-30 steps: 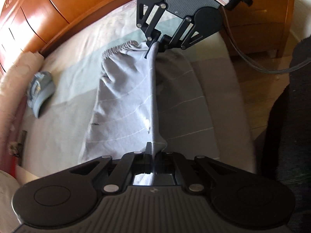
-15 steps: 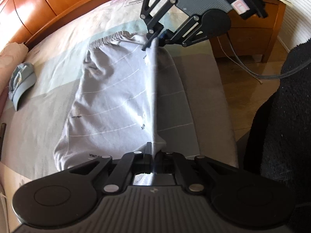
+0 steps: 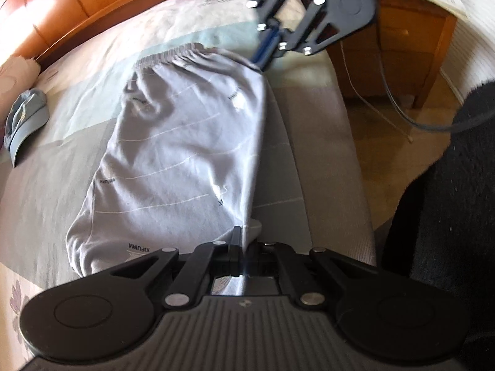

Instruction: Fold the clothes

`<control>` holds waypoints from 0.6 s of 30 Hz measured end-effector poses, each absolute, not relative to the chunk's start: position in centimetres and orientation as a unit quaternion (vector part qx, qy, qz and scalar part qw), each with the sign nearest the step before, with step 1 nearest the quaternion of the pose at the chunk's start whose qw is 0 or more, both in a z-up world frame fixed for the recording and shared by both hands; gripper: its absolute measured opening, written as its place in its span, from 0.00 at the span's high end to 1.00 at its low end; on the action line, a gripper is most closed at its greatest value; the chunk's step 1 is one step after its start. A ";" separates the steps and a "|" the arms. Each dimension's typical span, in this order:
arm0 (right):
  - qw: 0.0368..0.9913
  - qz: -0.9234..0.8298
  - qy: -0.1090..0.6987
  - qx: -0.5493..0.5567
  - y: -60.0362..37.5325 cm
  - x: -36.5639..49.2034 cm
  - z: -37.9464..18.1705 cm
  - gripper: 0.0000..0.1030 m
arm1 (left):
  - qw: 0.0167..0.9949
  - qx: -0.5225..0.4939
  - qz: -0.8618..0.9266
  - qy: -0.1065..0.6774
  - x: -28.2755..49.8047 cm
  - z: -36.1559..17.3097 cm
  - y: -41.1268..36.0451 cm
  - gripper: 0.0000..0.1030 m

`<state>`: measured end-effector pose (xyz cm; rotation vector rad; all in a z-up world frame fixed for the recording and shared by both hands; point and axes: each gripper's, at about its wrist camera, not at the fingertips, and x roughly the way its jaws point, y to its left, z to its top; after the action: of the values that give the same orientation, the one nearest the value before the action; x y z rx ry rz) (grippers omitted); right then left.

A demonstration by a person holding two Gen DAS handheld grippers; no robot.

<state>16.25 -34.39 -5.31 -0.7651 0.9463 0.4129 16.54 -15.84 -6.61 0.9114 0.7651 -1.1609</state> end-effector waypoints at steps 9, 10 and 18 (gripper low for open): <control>0.830 0.189 0.474 0.225 -42.0 16.6 -5.3 0.68 | 0.707 0.322 -0.518 0.357 18.5 -4.4 -14.6 1.00; 0.816 0.189 0.470 0.278 -42.4 16.7 -6.3 0.67 | 0.709 0.318 -0.518 0.357 18.6 -4.1 -14.4 1.00; 0.778 0.134 0.419 0.449 -43.6 16.3 -10.6 0.56 | 0.722 0.290 -0.515 0.359 19.5 -2.7 -13.5 1.00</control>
<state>16.30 -43.59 -10.58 0.9711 0.9067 0.2906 19.47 -13.46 -2.73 0.6404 0.7938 -1.1377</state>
